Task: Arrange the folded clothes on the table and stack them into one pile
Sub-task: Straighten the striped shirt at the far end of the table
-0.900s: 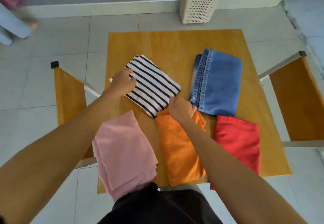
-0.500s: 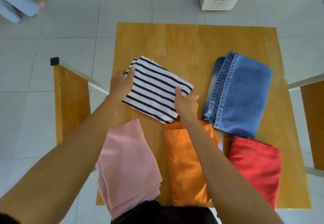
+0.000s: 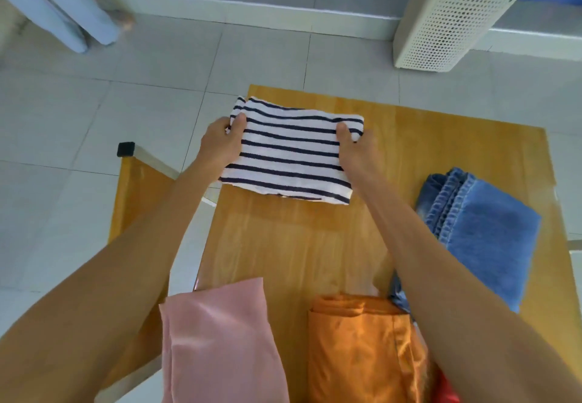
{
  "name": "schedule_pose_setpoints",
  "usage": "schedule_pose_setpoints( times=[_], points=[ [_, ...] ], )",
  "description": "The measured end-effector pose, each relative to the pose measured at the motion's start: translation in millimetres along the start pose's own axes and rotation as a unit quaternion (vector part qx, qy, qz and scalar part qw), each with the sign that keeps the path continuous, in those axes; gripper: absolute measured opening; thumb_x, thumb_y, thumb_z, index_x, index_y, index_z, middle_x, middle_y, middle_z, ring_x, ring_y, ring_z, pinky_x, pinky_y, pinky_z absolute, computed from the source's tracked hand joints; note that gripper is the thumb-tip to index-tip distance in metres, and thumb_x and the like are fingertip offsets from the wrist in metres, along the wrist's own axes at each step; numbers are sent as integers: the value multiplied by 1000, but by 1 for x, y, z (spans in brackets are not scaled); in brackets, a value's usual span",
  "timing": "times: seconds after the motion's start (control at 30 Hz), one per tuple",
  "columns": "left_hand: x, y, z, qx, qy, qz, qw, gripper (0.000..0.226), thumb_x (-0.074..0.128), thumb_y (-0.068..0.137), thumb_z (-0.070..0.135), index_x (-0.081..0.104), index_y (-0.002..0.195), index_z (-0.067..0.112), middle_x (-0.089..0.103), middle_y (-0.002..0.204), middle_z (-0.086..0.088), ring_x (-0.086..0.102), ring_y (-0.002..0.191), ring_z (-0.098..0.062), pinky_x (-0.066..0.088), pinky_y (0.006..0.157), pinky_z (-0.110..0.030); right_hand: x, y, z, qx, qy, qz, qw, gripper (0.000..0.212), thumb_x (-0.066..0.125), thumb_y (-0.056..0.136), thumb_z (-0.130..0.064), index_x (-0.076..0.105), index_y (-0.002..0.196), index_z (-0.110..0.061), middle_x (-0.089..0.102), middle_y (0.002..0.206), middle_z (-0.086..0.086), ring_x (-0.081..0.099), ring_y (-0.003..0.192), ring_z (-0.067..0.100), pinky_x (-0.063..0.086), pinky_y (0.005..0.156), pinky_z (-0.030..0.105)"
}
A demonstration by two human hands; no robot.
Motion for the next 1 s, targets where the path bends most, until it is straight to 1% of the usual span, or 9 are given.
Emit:
schedule_pose_setpoints(
  times=[0.13, 0.23, 0.37, 0.43, 0.5, 0.63, 0.73, 0.83, 1.0],
  points=[
    [1, 51, 29, 30, -6, 39, 999, 63, 31, 99, 62, 54, 133, 14, 60, 129, -10, 58, 116, -27, 49, 100, -45, 8, 59, -29, -8, -2, 14, 1000, 51, 55, 95, -55, 55, 121, -11, 66, 102, 0, 66, 90, 18, 57, 73, 34],
    [19, 72, 21, 30, 43, 23, 998, 55, 40, 101, 52, 55, 134, 11, 61, 130, -11, 58, 117, -29, 48, 97, -38, 16, 86, -16, 11, -40, 14, 999, 52, 57, 94, -52, 57, 125, -9, 68, 107, 2, 67, 93, 22, 59, 78, 38],
    [37, 76, 9, 65, 82, 54, 993, 45, 40, 104, 37, 54, 132, 5, 62, 125, -15, 59, 113, -30, 41, 83, -28, 21, 90, 19, 4, -47, 28, 998, 45, 60, 98, -39, 52, 133, -12, 62, 113, 1, 62, 95, 19, 51, 66, 26],
    [38, 79, 9, 65, 85, 62, 992, 44, 39, 105, 36, 54, 131, 5, 62, 124, -15, 59, 112, -29, 40, 81, -28, 21, 90, 23, -2, -42, 38, 998, 44, 60, 97, -40, 53, 132, -13, 64, 116, 2, 65, 98, 21, 56, 71, 31],
    [37, 81, 8, 51, 76, 44, 995, 45, 40, 104, 38, 53, 134, 7, 61, 128, -14, 58, 114, -28, 43, 84, -30, 19, 90, 22, -4, -40, 41, 998, 45, 61, 96, -41, 54, 131, -14, 66, 117, 3, 67, 100, 22, 58, 75, 34],
    [25, 68, 6, 5, 18, -4, 1000, 53, 50, 98, 45, 47, 142, 14, 57, 135, -7, 56, 121, -26, 49, 99, -36, 12, 80, 17, 2, -35, 11, 999, 45, 56, 100, -40, 52, 135, -13, 63, 113, -1, 63, 93, 16, 46, 56, 17],
    [11, 24, -2, 0, -3, 17, 1000, 53, 54, 98, 39, 42, 145, 18, 54, 138, -5, 55, 123, -23, 50, 98, -35, 3, 51, 16, 7, -15, 21, 1000, 42, 52, 101, -33, 48, 136, -11, 63, 111, -1, 64, 88, 10, 45, 56, 18],
    [0, -62, -22, 33, -1, 71, 997, 47, 55, 98, 29, 44, 142, 20, 50, 138, -2, 52, 123, -16, 46, 101, -32, -10, -8, 31, 3, -78, 95, 992, 37, 52, 102, -28, 48, 133, -10, 53, 92, -10, 55, 77, 4, 39, 55, 17],
    [15, -198, -87, 32, 84, -64, 994, 31, 59, 97, 33, 61, 127, 23, 61, 128, 3, 58, 114, -13, 41, 98, -24, 1, -126, 73, -63, -152, 65, 984, 27, 58, 96, -22, 58, 121, -12, 64, 110, 4, 61, 100, 21, 46, 79, 28]
  ],
)
Point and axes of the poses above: each hand's wrist, its own y-axis towards the middle knuckle, its own x-axis out of the palm, z = x × y, the point moved 4 cm from there along y, towards the middle knuckle
